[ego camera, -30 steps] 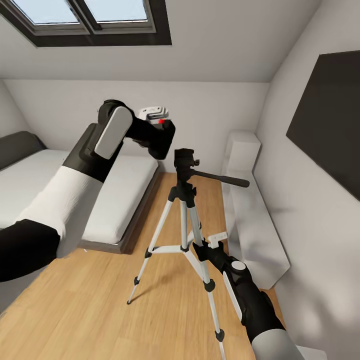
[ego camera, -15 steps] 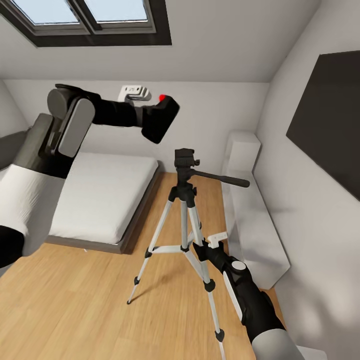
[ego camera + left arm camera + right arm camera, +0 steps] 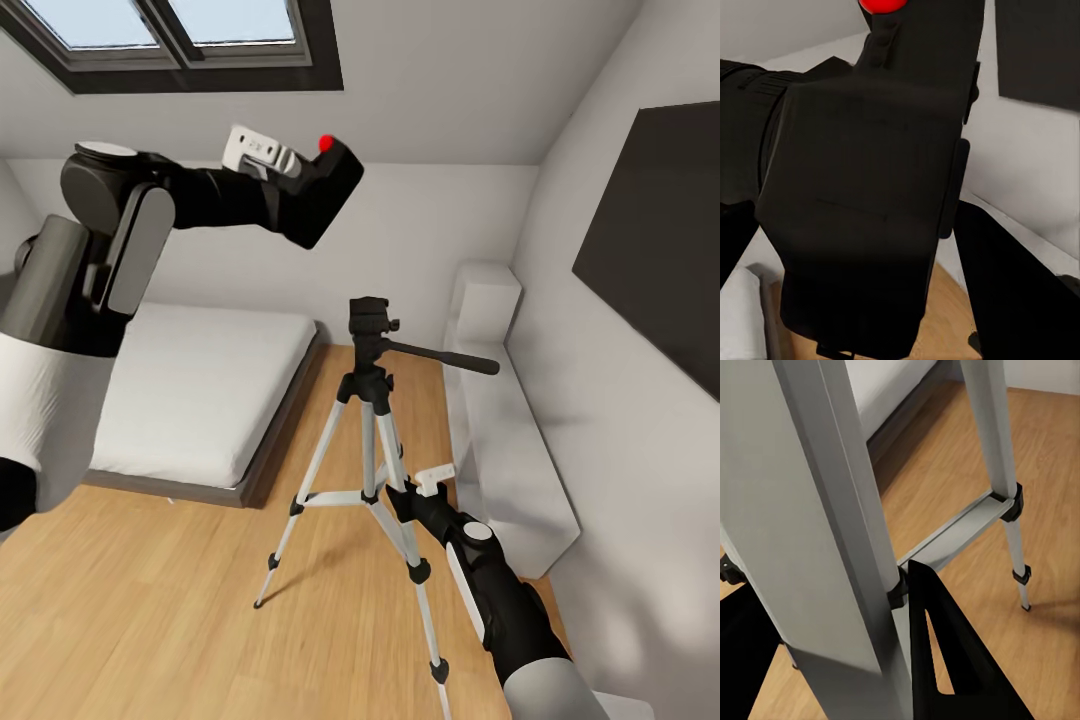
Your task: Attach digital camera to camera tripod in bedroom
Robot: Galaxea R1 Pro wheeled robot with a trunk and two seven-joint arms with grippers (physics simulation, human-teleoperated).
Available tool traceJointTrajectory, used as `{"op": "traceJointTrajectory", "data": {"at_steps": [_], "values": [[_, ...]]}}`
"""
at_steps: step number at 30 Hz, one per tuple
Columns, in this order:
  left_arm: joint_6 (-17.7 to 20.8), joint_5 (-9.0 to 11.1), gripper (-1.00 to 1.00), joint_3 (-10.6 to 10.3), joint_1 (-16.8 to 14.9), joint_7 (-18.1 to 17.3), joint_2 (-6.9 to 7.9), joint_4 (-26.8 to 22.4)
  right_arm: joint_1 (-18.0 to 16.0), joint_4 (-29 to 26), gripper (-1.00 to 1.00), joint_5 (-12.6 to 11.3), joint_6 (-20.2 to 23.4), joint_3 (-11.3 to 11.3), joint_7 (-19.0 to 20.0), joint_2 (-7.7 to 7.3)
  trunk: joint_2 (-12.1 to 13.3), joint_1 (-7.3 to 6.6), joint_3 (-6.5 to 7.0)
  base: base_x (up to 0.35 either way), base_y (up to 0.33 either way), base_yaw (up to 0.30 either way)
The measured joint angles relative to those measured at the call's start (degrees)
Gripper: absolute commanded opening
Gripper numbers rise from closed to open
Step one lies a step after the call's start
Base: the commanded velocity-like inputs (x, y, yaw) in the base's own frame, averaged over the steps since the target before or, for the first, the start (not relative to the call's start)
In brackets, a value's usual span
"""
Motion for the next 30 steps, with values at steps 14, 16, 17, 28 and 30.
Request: {"op": "traceJointTrajectory", "data": {"at_steps": [14, 16, 17, 28, 30], "values": [[-0.06, -0.35, -1.00, -4.44, 0.00, -0.68, 0.75, -0.16, 0.02, 0.00, -1.00, 0.04, -0.02, 0.02, -0.01, 0.04, 0.00, 0.00, 0.00, 0.000, 0.000, 0.000], [0.40, -0.34, -1.00, -4.75, 0.02, -0.72, 0.78, 0.41, 0.00, 0.03, -1.00, 0.08, -0.02, 0.03, -0.02, 0.07, 0.01, 0.00, 0.00, 0.000, 0.000, 0.000], [0.74, -0.29, -1.00, -4.82, 0.03, -0.72, 0.80, 0.70, 0.00, 0.03, -1.00, 0.09, -0.02, 0.01, -0.02, 0.08, 0.01, 0.00, 0.00, 0.000, 0.000, 0.000], [6.69, -1.25, -1.00, -5.11, -1.10, -18.54, 0.57, 13.21, -0.02, -0.01, -1.00, -0.10, 0.00, -0.06, 0.06, -0.08, 0.00, 0.00, 0.00, 0.000, 0.000, 0.000], [6.99, -2.15, -1.00, -5.14, -3.82, -22.97, 0.66, 15.58, -0.02, 0.04, -1.00, -0.15, -0.03, -0.08, 0.06, -0.11, -0.02, -0.01, 0.01, 0.000, 0.000, 0.000]]}}
